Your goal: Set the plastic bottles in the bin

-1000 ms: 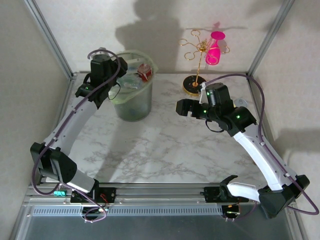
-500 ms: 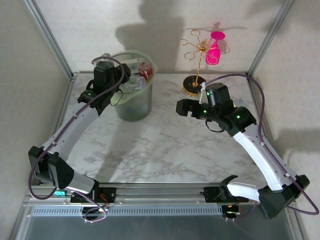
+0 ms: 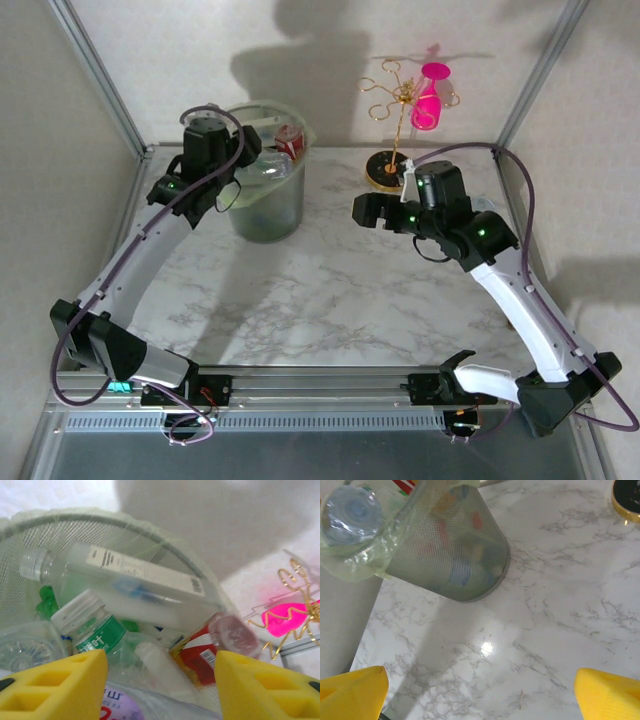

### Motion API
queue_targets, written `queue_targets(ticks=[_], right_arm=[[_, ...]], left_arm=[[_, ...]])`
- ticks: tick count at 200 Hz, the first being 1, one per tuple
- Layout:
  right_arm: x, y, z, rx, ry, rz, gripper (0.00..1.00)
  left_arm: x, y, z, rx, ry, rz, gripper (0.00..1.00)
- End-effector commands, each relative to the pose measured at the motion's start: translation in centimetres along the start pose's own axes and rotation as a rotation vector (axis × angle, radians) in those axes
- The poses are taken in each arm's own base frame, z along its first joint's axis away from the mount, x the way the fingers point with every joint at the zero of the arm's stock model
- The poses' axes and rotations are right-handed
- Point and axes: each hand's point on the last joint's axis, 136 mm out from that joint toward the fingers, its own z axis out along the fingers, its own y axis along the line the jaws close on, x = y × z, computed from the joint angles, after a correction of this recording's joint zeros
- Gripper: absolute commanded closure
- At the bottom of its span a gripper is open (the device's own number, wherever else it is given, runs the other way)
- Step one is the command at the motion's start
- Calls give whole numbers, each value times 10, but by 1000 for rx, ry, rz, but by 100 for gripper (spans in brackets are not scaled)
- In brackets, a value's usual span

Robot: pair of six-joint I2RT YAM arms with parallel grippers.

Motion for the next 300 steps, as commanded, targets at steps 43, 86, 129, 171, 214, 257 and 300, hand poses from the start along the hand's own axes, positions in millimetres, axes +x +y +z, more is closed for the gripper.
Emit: queue_targets(ticks=[43, 86, 129, 171, 214, 257, 300], right_arm=[[-57, 30, -57, -70, -293, -156, 1], [-79, 8, -108, 11, -661, -211, 1], [-42, -7, -100, 110, -713, -649, 1], [-26, -44, -63, 226, -665, -600, 1], [16, -100, -2, 308, -579, -590, 1], [63, -173, 49, 387, -466, -442, 1], [72, -242, 49, 548, -455, -314, 1]], left_arm=[[-63, -35, -84, 203, -222, 64, 16], [-43, -29, -146, 292, -302, 184, 1], [-9, 41, -163, 115, -355, 270, 1], [67, 91, -121, 31, -284, 502, 1], [99, 209, -125, -311, -501, 271, 1], [146, 281, -121, -451, -463, 185, 1], [137, 295, -120, -447, -532, 123, 1]])
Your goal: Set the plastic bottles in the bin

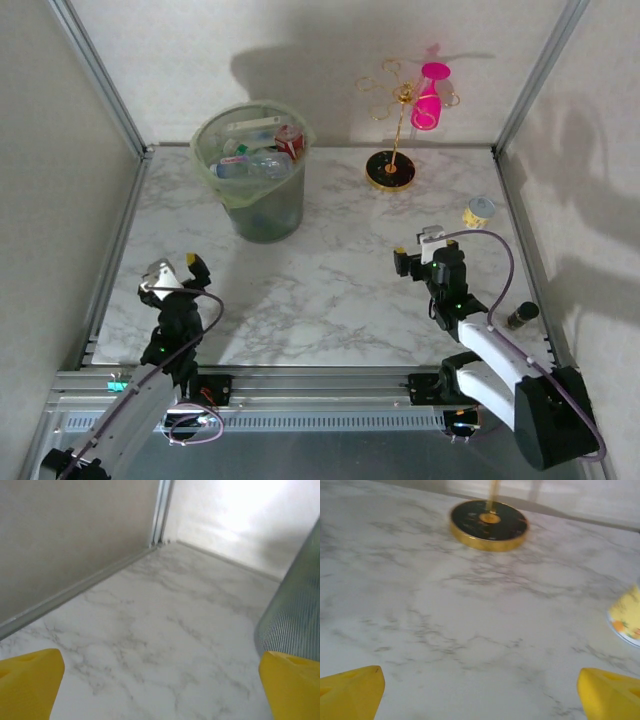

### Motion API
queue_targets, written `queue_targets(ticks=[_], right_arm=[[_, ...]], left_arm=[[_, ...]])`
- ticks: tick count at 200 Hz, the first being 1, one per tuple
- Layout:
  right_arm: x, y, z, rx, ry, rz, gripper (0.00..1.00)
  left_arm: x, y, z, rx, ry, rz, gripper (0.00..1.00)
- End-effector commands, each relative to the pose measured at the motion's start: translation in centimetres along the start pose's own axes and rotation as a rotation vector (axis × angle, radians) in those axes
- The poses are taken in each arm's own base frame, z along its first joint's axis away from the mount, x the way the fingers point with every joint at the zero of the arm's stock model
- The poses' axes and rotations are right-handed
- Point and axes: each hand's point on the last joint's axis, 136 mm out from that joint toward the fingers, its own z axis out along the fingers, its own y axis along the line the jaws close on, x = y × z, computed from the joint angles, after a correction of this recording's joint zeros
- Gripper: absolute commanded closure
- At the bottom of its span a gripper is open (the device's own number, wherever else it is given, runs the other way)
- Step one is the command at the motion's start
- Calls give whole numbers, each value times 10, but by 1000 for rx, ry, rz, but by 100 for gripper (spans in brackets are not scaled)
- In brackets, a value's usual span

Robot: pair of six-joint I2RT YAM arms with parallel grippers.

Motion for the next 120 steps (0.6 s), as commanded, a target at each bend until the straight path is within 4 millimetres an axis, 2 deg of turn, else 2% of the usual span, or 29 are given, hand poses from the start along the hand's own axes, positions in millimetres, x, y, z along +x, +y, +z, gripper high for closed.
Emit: queue_targets(ticks=[1, 22, 43, 56, 80, 95, 103, 108, 111, 120], right_arm=[[-14, -26, 6, 93, -97, 102, 1], [-2, -36, 18, 135, -54, 80, 1], [15, -65, 24, 246, -24, 177, 1], [6, -78, 26, 282, -84, 214, 1], [-17, -84, 30, 245, -196, 210, 1], [-23, -87, 34, 230, -244, 219, 1], [-24, -87, 37, 214, -257, 224, 1], [-31, -87, 38, 197, -297, 235, 1], [-20, -83, 38, 181, -285, 229, 1], [-8, -82, 38, 181, -290, 237, 1]], left_arm=[[-3, 8, 8, -12, -45, -94, 1], [0, -11, 16, 72, -27, -74, 1], [-3, -16, 24, 70, -46, -76, 1], [-4, -26, 30, 101, -53, -44, 1], [0, -59, 45, 242, -28, 8, 1], [1, -78, 56, 297, -22, 34, 1], [10, -91, 64, 332, 29, 88, 1], [13, -96, 68, 347, 42, 114, 1], [15, -102, 70, 365, 48, 129, 1], [24, -112, 74, 411, 75, 179, 1]])
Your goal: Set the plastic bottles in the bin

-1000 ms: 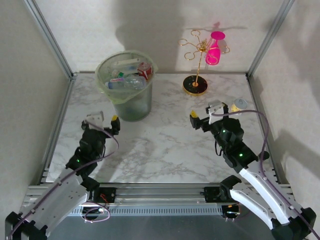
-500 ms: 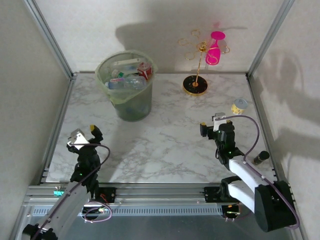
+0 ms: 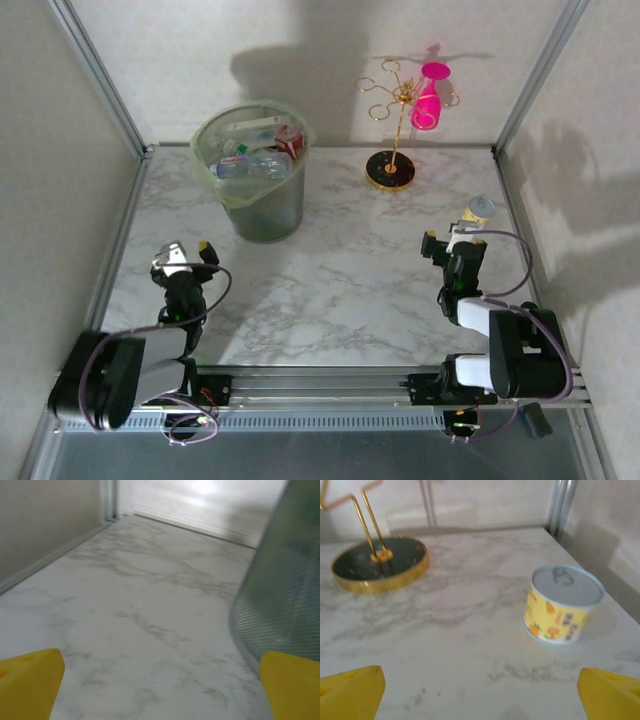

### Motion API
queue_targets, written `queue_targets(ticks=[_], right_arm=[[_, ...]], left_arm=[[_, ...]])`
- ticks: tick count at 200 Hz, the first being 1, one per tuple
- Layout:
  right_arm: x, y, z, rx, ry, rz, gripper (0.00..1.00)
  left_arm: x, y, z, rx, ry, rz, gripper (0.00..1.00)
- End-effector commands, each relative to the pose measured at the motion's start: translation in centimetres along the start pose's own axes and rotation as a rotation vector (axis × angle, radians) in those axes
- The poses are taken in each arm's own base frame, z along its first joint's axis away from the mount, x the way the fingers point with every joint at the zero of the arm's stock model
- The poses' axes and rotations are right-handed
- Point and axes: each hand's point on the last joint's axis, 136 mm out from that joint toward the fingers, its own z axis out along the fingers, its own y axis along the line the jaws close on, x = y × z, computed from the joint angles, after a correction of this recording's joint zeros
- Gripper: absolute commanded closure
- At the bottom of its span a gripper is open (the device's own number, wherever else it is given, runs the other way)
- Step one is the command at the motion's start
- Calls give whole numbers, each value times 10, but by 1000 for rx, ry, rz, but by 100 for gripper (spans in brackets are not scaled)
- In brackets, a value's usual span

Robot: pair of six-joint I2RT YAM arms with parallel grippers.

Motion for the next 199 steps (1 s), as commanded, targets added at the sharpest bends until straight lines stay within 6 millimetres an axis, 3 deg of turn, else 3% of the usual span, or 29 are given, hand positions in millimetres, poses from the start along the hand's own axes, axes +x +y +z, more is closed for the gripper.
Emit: queue_targets(ticks=[1, 9, 20, 27, 35, 175, 188, 199], right_arm=[[-10, 6, -5, -70, -144, 50, 1], [-14, 6, -9, -73, -195, 51, 1], [-7, 7, 0, -75, -126, 45, 1], [-9, 9, -1, -87, -145, 43, 1], [-7, 9, -1, -90, -130, 47, 1], [-8, 11, 2, -73, -128, 20, 1], [-7, 11, 2, -72, -126, 20, 1], [-8, 11, 2, -72, -127, 20, 1]], left_arm=[[-24, -44, 19, 193, -58, 90, 1], [-20, -40, 21, 180, -70, 86, 1], [-13, -23, 25, 109, -78, 37, 1], [-19, -20, 27, 94, -106, 13, 1], [-12, -21, 35, 92, -48, 26, 1], [-12, -25, 34, 133, -50, 26, 1], [-14, -19, 34, 90, -62, 17, 1], [-21, 3, 27, -54, -116, -28, 1]])
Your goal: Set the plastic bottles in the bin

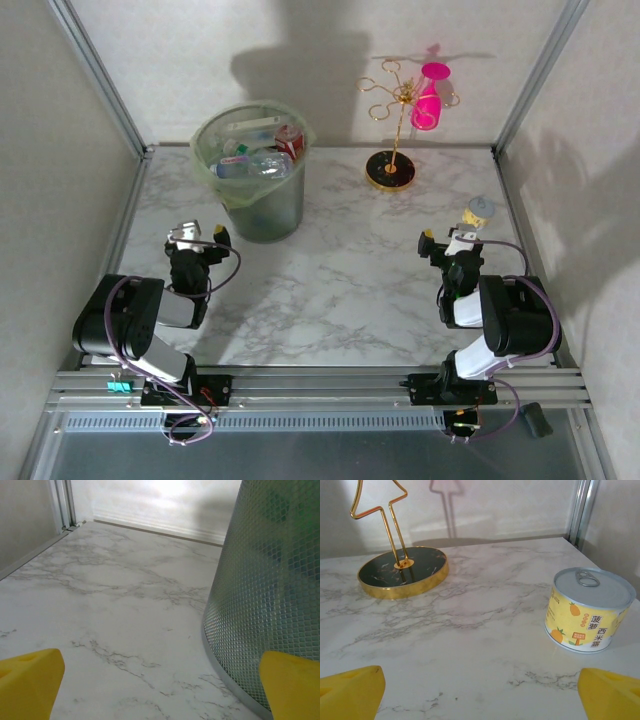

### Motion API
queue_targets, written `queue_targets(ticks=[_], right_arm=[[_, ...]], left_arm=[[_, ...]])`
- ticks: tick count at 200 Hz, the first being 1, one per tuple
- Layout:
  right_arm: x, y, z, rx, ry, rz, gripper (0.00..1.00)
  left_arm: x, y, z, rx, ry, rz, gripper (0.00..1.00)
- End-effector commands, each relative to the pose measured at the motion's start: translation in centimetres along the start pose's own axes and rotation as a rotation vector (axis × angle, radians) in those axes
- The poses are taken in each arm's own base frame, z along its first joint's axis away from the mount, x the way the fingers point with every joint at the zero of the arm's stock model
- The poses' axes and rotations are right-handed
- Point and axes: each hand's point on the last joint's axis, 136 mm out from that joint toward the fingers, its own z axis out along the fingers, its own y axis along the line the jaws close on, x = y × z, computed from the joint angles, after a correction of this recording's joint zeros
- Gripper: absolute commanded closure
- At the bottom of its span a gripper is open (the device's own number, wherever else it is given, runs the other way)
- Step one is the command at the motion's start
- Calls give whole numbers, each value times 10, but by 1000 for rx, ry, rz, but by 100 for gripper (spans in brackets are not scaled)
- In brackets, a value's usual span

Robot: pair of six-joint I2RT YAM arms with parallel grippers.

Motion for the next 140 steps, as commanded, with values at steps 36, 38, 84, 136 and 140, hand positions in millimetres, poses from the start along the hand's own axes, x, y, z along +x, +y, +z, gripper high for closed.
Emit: queue_targets(ticks=[36, 38, 84, 136, 140], right_arm=[[-18, 3, 3, -3, -64, -6, 1], [-19, 3, 3, -3, -66, -6, 1], [-19, 2, 3, -3, -65, -6, 1], [-19, 2, 3, -2, -65, -6, 1], [-19, 3, 3, -3, -66, -5, 1]], left_arm=[[-23, 25, -9, -192, -123, -58, 1], [-23, 24, -9, -187, -121, -55, 1], [-18, -3, -4, -24, -80, 7, 1], [-17, -2, 2, -2, -59, -6, 1], [-17, -2, 2, -3, -59, -6, 1]])
